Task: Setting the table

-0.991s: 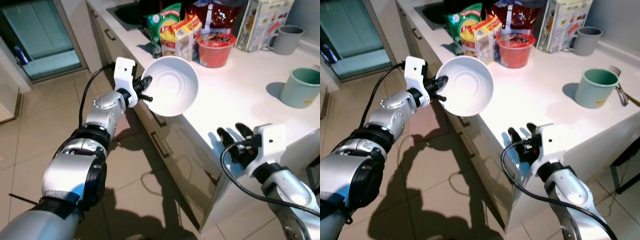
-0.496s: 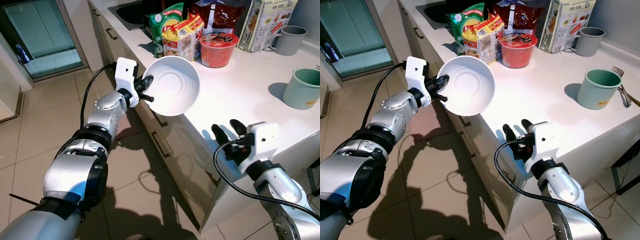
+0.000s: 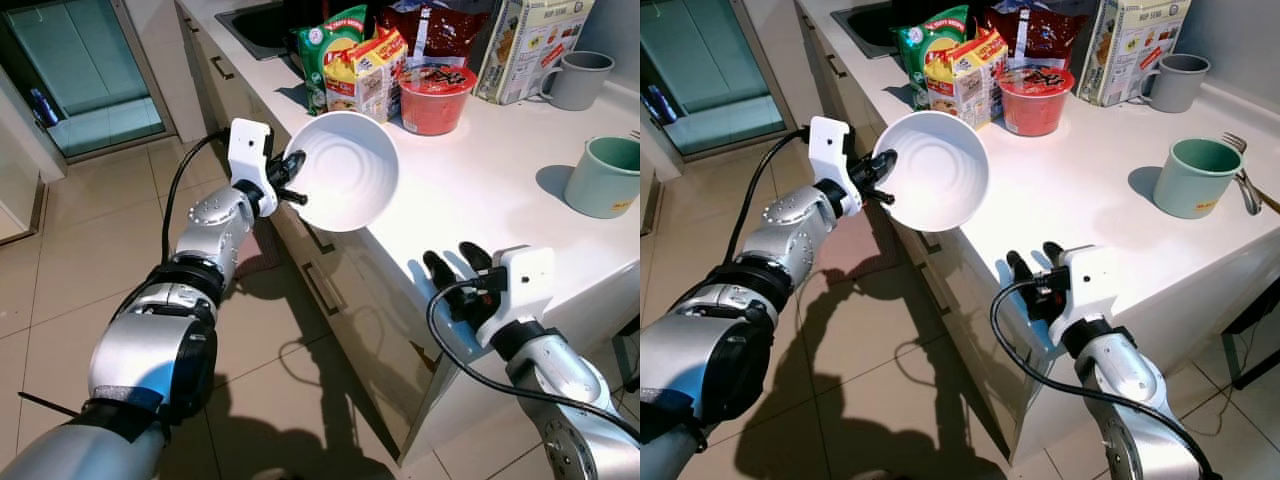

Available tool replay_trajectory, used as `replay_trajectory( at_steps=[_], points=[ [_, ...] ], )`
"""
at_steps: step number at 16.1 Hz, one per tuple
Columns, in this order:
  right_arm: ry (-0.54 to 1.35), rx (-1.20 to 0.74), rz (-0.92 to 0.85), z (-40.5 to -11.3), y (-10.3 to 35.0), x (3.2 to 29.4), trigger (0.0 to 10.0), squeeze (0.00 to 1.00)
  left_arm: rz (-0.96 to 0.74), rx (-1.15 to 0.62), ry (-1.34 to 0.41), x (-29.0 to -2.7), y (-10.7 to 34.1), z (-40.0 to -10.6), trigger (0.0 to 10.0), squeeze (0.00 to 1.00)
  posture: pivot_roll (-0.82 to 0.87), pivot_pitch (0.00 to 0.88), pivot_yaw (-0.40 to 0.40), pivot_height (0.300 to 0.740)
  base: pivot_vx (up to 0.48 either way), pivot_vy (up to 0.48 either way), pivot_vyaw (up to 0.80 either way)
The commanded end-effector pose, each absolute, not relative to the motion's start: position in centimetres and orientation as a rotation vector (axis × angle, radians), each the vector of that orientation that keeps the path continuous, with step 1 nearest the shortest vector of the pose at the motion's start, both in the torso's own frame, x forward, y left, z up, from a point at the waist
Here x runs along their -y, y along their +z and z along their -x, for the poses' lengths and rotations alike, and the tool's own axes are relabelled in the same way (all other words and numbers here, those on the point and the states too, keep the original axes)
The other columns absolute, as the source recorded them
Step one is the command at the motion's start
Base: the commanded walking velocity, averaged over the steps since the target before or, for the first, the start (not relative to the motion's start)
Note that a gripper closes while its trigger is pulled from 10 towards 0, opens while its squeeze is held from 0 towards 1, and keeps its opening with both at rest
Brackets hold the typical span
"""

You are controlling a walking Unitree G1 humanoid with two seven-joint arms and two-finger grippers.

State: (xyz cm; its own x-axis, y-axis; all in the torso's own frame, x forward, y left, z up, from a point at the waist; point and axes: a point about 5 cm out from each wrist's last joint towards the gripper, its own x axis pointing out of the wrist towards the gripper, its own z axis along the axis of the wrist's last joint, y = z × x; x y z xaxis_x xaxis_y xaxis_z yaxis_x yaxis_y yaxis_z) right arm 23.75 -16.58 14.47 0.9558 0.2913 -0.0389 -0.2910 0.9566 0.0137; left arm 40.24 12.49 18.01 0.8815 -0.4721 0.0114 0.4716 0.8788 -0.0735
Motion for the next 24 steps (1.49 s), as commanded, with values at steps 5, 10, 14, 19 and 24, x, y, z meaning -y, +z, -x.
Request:
replay_trajectory(
  at_steps=[5,10,14,19,24],
  points=[
    [0.305,-0.045,-0.039,-23.97,14.52,16.32,10.0,0.0,0.09,0.012,-0.47,-12.9,18.02,-40.21,0.0,0.0,-0.08,0.0,0.105,0.74,0.0,0.0,0.0],
    [0.311,-0.05,-0.037,-24.07,14.45,16.04,10.0,0.0,0.102,0.011,-0.461,-12.84,17.87,-40.18,0.0,0.0,-0.08,0.0,0.101,0.74,-0.073,0.0,0.0],
    [0.316,-0.052,-0.041,-24.12,14.48,15.84,10.0,0.0,0.116,0.009,-0.456,-12.94,17.87,-40.2,0.0,0.0,-0.08,0.0,0.101,0.74,-0.401,0.0,0.0],
    [0.32,-0.052,-0.04,-24.2,14.65,15.76,10.0,0.0,0.125,0.016,-0.453,-12.97,18.0,-40.23,0.0,0.04,-0.08,0.0,0.098,0.74,-0.234,0.0,0.0],
    [0.32,-0.055,-0.042,-24.22,14.71,15.7,10.0,0.0,0.111,0.012,-0.471,-12.67,17.88,-40.16,0.0,0.02,-0.07,0.0,0.1,0.74,0.0,0.0,0.0]
  ],
)
